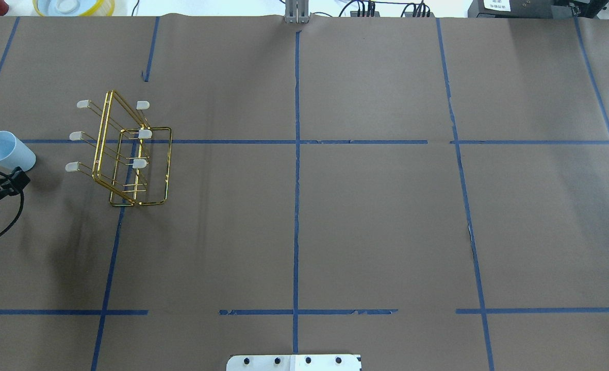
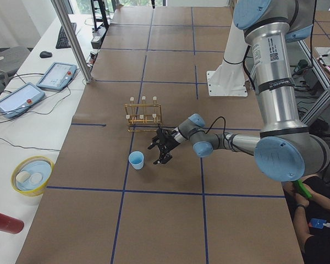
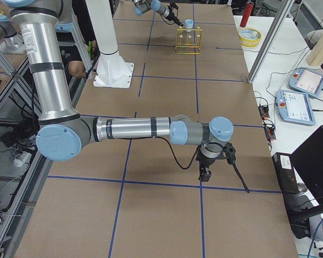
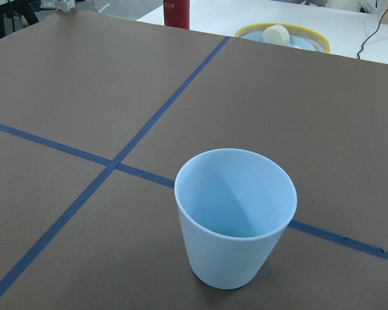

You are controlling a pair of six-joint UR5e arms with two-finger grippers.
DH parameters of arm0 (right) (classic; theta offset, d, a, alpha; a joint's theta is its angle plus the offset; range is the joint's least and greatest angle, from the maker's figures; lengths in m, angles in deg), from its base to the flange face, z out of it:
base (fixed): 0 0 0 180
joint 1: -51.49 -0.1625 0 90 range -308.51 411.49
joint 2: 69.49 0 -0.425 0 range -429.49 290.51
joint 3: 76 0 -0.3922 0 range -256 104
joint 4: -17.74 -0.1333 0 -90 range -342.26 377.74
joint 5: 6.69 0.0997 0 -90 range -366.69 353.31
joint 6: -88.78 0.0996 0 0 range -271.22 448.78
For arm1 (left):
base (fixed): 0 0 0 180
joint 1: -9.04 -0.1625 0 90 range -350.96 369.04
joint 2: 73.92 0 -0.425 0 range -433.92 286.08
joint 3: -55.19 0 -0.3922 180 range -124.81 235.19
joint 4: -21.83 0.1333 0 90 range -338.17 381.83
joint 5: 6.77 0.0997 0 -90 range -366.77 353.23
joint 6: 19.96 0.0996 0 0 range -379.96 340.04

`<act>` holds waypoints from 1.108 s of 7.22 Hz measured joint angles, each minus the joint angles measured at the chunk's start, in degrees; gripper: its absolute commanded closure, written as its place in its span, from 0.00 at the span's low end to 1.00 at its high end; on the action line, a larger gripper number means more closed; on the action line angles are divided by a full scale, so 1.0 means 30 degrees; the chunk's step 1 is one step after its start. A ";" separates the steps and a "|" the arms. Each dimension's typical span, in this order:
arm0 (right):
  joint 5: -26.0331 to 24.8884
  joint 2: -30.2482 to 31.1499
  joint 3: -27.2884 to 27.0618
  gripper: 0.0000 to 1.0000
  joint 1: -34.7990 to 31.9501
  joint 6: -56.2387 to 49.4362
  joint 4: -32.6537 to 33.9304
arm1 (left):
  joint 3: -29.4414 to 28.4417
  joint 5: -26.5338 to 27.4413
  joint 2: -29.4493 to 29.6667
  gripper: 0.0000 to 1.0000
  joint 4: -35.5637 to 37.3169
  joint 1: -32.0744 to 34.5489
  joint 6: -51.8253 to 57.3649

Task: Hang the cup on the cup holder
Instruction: 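Lower the left gripper down beside the light blue cup, then close the left gripper on the cup rim and grip it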

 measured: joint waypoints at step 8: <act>0.0000 0.0000 0.0000 0.00 0.0003 0.0000 0.0013 | -0.3585 0.4306 0.2521 0.00 0.0005 -0.0188 -0.0216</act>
